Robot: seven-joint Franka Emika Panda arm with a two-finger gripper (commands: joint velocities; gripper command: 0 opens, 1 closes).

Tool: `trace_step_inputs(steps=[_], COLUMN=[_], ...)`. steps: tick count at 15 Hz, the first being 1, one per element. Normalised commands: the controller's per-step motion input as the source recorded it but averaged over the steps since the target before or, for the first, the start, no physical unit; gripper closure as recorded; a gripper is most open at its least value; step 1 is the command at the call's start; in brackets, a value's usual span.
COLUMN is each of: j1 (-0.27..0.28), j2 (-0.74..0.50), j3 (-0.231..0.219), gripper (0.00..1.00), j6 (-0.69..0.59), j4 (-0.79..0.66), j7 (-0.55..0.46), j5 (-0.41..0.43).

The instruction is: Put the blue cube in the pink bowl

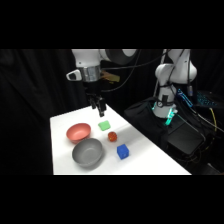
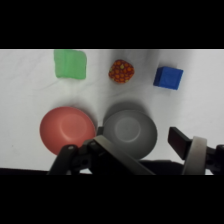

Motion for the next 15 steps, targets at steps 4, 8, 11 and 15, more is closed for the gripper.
trace_step_inputs(steps=[4, 8, 11, 15], j1=[-0.009, 0.035, 0.098, 0.132], j2=[-0.06, -0.12, -0.09, -0.07], j3=[0.035, 0.060, 0.082, 0.076], gripper=[0.00, 0.00, 0.00, 0.00], j6=[0.03, 0.14, 0.20, 0.22], j4=[-0.06, -0.17, -0.17, -0.15], j7=[0.06, 0.17, 0.29, 0.37], j5=[0.008, 0.055, 0.075, 0.034])
